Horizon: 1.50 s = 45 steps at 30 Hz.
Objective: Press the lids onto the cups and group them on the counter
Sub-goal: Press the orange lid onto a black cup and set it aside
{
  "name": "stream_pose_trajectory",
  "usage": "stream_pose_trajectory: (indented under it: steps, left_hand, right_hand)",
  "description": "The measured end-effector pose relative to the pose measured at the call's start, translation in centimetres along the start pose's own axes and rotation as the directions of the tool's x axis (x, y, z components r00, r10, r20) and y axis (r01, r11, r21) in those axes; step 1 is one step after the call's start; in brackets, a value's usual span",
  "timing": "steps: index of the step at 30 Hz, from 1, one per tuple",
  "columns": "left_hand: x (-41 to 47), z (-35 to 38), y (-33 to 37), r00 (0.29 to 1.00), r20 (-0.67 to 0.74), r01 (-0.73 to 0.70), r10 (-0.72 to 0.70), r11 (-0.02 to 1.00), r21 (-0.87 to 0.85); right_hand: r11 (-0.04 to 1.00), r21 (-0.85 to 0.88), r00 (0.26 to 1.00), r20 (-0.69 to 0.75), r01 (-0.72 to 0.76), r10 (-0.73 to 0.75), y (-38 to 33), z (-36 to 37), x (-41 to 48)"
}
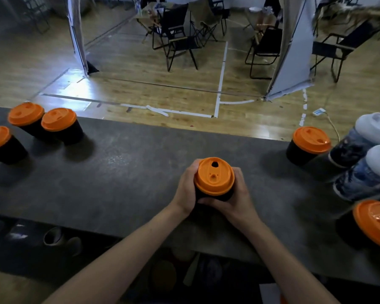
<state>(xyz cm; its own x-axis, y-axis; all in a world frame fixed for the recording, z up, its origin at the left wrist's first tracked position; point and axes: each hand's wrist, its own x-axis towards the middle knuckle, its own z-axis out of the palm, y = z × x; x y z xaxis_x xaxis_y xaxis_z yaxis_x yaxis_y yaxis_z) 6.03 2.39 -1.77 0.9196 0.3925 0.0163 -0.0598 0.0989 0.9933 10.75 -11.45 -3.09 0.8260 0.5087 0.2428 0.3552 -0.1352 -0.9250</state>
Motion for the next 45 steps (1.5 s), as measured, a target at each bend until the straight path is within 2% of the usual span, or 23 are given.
stream_pose_trajectory:
  steps: [11, 16, 19, 21, 23, 25, 30, 35, 40, 45]
  left_hand:
    - [-0.7, 0.6, -0.4, 0.993, -0.112, -0.037, 0.044, 0.997, 0.066]
    - [-0.1, 0.6, 0.0, 0.995, -0.093, -0.015, 0.017, 1.0, 0.018]
    - [0.2, 0.3, 0.5, 0.996, -0.074, 0.053, -0.054, 0.998, -0.017]
    - [-0.2, 0.5, 1.1, 0.989, -0.122, 0.088, -0.085, 0.996, 0.014]
    - [-1.0, 0.7, 1.2, 0.982, -0.187, 0.052, -0.037, 0.996, 0.075]
    - [-1.5, 0.8, 0.9, 0.986, -0.166, 0.041, -0.022, 0.993, 0.112]
    - [-0.2, 0.0, 2.5, 0.986, -0.085, 0.146, -0.143, 0.989, 0.034]
    - [-1.1, 0.6, 1.8, 0.986, -0.14, 0.101, -0.086, 0.989, 0.108]
    - [-0.4, 0.7, 2.1, 0.981, -0.095, 0.173, -0.168, 0.984, 0.049]
    - [-0.3, 0.4, 2.1, 0.985, -0.125, 0.136, -0.121, 0.984, 0.115]
  right_hand:
    - [0.999, 0.027, 0.999, 0.034, -0.042, 0.041, 0.6, -0.3, -0.2]
    - [0.998, 0.026, 0.998, -0.041, -0.053, 0.054, 0.3, -0.2, -0.2]
    - [0.998, 0.006, 0.998, -0.007, -0.055, 0.055, 0.3, -0.3, -0.2]
    - [0.999, -0.002, 0.998, 0.048, -0.046, 0.046, 0.1, -0.3, -0.1]
    - [1.0, 0.0, 0.998, 0.059, -0.028, 0.028, -0.1, 0.0, -0.1]
    - [1.0, -0.002, 0.999, 0.033, -0.028, 0.028, 0.0, 0.0, -0.3]
    - [0.999, -0.016, 0.999, 0.021, -0.05, 0.05, -0.1, -0.2, -0.2]
    - [0.998, -0.05, 0.999, 0.044, -0.027, 0.029, -0.3, 0.2, -0.4]
    - [0.997, -0.076, 0.999, 0.023, -0.033, 0.034, -0.1, 0.2, -0.4]
    - [0.996, -0.093, 0.999, 0.038, 0.006, -0.002, -0.1, 0.4, -0.4]
